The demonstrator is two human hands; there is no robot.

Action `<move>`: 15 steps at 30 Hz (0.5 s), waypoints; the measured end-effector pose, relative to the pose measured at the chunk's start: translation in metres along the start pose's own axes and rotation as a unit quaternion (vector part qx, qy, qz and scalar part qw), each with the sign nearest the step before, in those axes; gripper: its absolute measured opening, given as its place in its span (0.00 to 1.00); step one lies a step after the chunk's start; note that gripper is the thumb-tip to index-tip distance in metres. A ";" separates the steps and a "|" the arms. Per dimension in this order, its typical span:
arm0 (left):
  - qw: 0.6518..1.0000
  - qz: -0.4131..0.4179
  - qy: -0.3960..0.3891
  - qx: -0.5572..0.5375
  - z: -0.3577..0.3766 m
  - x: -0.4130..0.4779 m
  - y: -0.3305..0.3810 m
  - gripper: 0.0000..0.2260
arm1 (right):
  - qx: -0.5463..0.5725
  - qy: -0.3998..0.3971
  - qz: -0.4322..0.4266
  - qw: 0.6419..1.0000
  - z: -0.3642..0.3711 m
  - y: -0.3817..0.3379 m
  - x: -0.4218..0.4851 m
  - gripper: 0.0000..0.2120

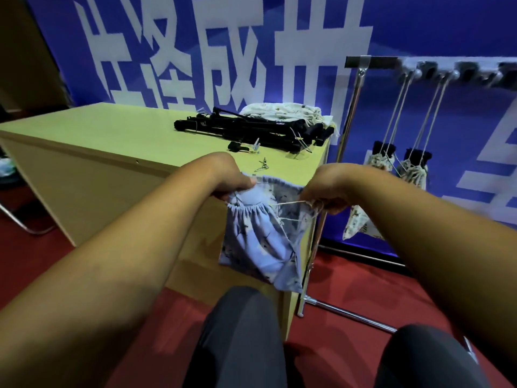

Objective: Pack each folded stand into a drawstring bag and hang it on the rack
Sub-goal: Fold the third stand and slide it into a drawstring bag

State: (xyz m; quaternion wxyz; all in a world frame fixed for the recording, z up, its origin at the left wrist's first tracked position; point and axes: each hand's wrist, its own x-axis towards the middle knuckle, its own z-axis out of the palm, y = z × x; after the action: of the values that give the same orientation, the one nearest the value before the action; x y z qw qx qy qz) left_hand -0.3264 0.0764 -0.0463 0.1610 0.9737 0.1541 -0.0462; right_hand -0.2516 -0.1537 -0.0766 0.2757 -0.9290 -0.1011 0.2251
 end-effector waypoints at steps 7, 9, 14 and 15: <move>0.987 0.013 -0.032 -0.156 0.010 0.017 -0.027 0.24 | -0.116 0.084 -0.005 0.990 -0.007 -0.044 -0.002 0.28; 0.980 0.017 -0.037 -0.195 0.016 0.023 -0.028 0.23 | -0.090 0.160 -0.060 0.981 -0.005 -0.056 0.012 0.21; 0.977 0.035 -0.050 -0.203 0.024 0.028 -0.032 0.22 | -0.085 0.223 -0.147 0.960 0.029 -0.056 0.058 0.14; 0.976 0.038 -0.055 -0.206 0.025 0.030 -0.034 0.22 | -0.072 0.237 -0.144 0.958 0.037 -0.052 0.067 0.16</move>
State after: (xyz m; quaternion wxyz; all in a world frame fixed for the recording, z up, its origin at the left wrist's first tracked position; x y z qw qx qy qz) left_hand -0.3096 0.1074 -0.0842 0.3682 0.9208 0.1138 -0.0606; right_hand -0.2133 -0.0728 -0.0993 0.2536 -0.9487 -0.1817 -0.0515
